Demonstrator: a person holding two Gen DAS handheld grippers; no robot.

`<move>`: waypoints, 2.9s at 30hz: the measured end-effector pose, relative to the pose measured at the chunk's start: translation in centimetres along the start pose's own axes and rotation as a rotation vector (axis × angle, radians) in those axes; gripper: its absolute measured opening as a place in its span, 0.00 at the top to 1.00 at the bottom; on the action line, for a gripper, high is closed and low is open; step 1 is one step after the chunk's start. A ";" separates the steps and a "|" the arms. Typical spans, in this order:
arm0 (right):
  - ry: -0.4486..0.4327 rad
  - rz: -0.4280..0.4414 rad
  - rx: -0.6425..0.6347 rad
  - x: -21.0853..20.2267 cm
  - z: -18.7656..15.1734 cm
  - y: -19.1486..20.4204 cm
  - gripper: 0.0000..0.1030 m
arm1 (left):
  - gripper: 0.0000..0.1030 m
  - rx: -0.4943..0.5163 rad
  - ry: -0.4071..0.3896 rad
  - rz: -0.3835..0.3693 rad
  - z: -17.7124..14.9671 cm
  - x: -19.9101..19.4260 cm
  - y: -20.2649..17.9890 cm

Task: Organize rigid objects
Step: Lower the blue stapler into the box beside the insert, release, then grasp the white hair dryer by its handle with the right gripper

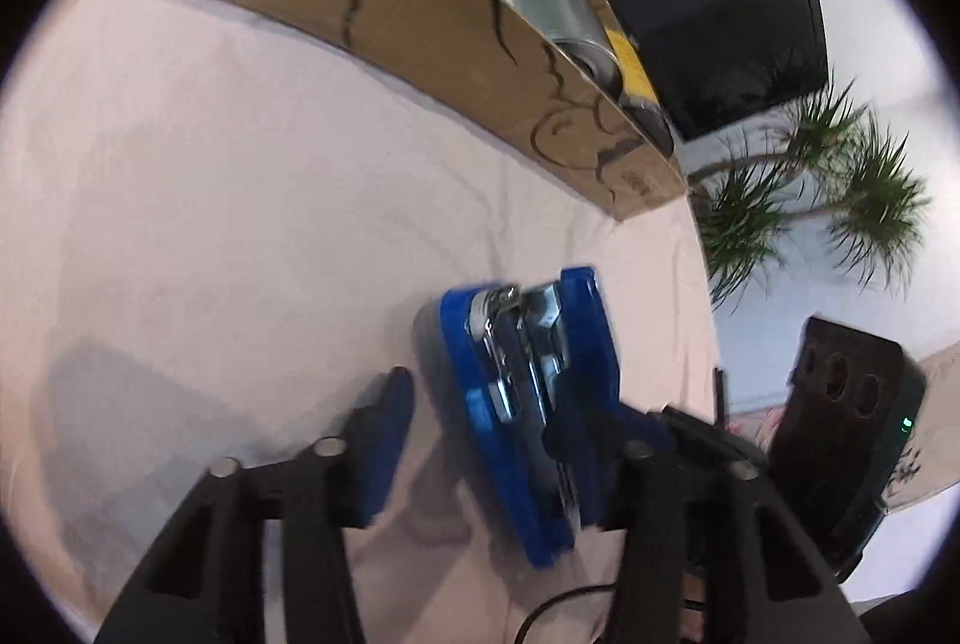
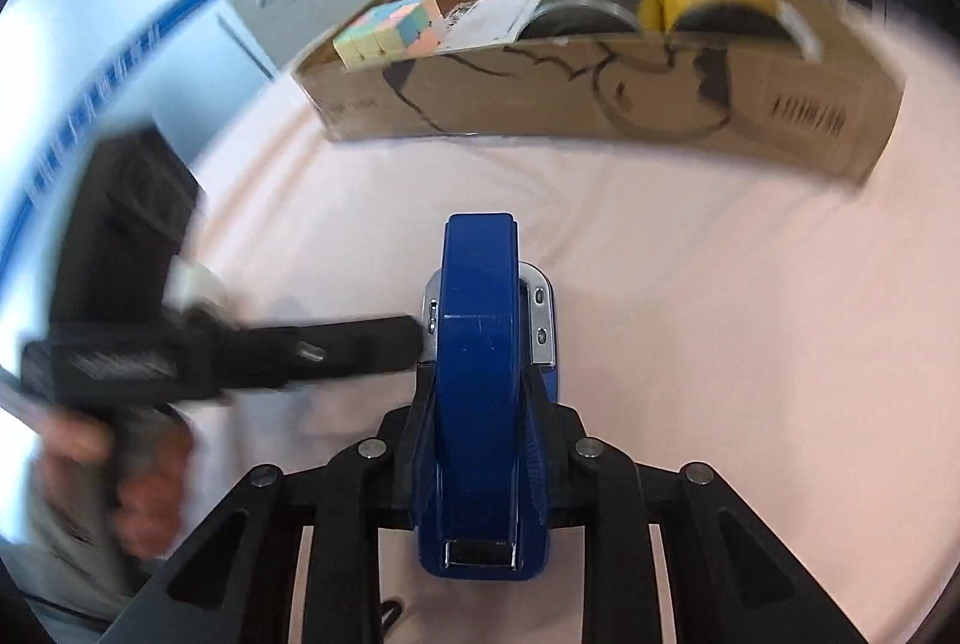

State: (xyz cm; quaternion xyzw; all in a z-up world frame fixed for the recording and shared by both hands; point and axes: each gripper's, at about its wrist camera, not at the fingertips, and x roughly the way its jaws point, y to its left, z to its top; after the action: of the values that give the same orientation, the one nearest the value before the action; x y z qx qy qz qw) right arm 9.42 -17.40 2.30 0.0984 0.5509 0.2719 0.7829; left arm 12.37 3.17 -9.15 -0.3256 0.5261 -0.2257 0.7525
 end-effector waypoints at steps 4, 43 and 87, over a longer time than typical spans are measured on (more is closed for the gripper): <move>0.001 0.067 0.042 0.4 0.6 0.8 0.78 | 0.77 0.029 -0.042 -0.001 0.3 -1.9 -0.3; -0.034 -0.128 0.182 13.9 32.2 3.7 0.74 | 0.57 0.228 -0.076 0.192 32.9 -3.8 0.1; 0.035 0.204 -0.470 3.2 -7.2 11.2 0.04 | 0.25 0.009 -0.126 0.333 -7.5 -13.9 5.5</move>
State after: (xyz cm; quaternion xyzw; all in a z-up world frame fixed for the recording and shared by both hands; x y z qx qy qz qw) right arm 0.05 -7.44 2.08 -0.0360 0.4732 0.4718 0.7431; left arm 0.52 14.55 -5.96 -0.2439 0.5235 -0.0794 0.8125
